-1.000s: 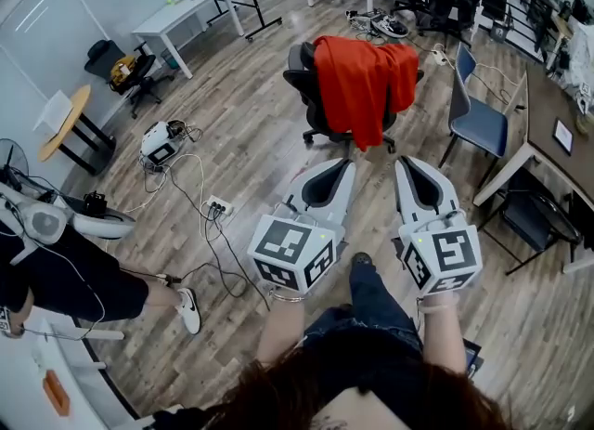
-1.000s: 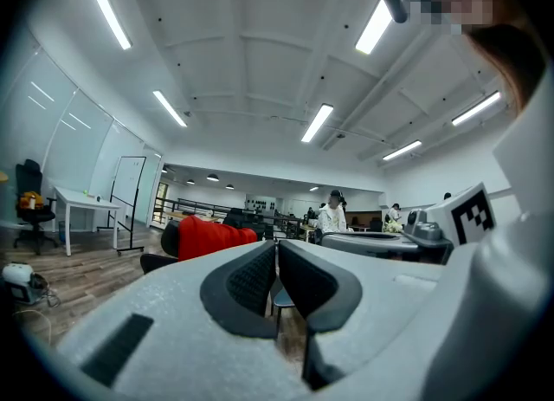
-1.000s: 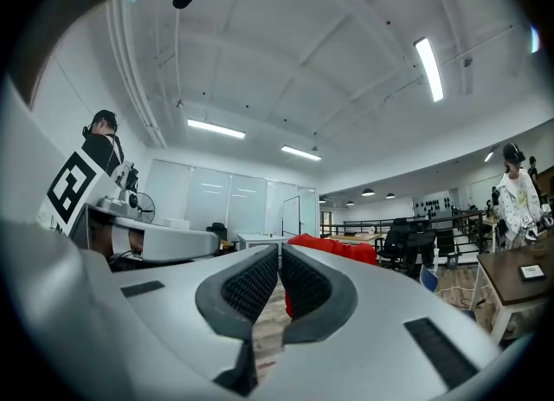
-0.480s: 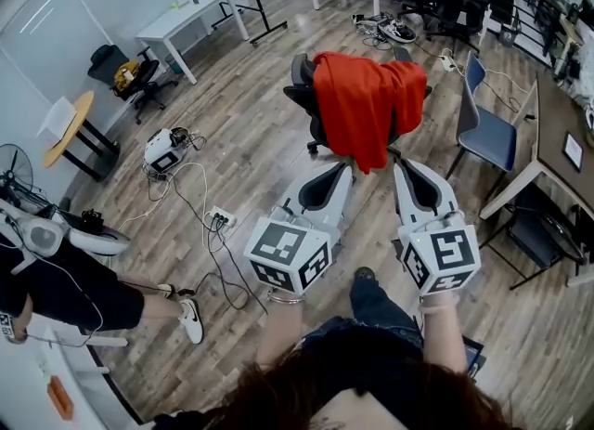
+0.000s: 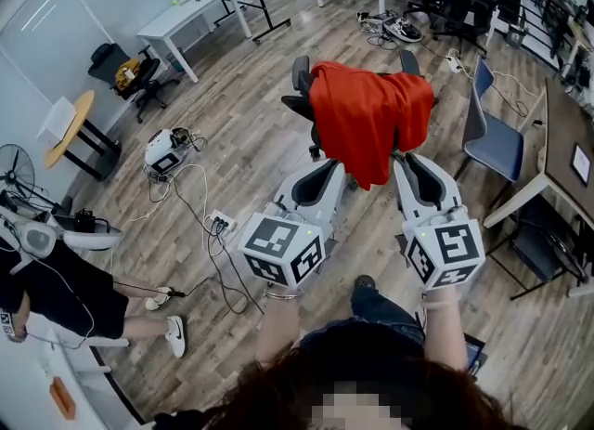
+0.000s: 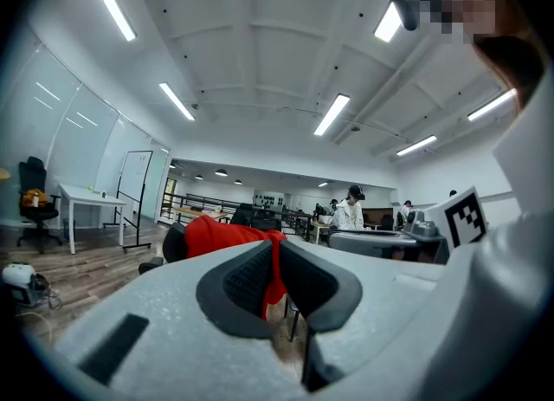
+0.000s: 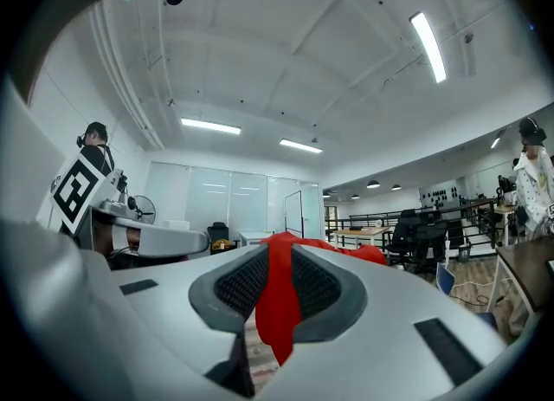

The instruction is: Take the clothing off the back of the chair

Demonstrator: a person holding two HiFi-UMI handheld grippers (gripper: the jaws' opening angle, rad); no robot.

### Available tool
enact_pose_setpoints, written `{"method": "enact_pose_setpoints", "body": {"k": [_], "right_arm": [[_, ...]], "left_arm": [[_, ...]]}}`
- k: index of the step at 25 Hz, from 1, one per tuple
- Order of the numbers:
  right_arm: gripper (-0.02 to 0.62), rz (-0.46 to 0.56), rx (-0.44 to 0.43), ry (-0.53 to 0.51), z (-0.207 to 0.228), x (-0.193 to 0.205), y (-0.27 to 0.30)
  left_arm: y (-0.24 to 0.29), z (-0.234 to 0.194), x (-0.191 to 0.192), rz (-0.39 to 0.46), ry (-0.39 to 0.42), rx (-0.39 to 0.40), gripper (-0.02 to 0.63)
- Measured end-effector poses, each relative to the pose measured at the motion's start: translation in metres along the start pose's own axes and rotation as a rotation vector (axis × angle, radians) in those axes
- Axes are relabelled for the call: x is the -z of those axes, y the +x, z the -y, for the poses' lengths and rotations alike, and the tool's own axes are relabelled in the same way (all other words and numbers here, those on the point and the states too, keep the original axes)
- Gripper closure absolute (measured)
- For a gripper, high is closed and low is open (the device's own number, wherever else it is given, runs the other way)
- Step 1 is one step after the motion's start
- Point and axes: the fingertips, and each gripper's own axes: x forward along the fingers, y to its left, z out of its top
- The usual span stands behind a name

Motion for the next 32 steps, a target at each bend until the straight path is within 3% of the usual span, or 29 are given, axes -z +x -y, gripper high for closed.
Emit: {"method": "enact_pose_setpoints", "body": {"k": [4, 6, 14, 21, 32], "right_arm": [[0.498, -0.002, 0.004, 0.003, 0.02, 0.003, 0.015], [0.488, -0.008, -0.003, 0.011, 0.029, 0.005, 0.022], [0.407, -0.068, -0.038, 0.029, 0.061, 0.02, 0.048], [0.323, -0.09, -0.055, 0.052, 0.094, 0.027, 0.071], [0.254, -0.144, -0.074, 0.058, 0.135, 0.045, 0.106]], "left_arm": [[0.018, -0.012, 0.002, 0.0, -0.021, -0.008, 0.575], [0.025, -0.019, 0.003, -0.003, -0.034, -0.01, 0.502], [0.053, -0.049, 0.009, -0.029, -0.067, -0.051, 0.465], [0.075, -0.075, 0.014, -0.025, -0.144, -0.064, 0.404], [0.1, -0.115, 0.033, -0.056, -0.24, -0.08, 0.32]]}}
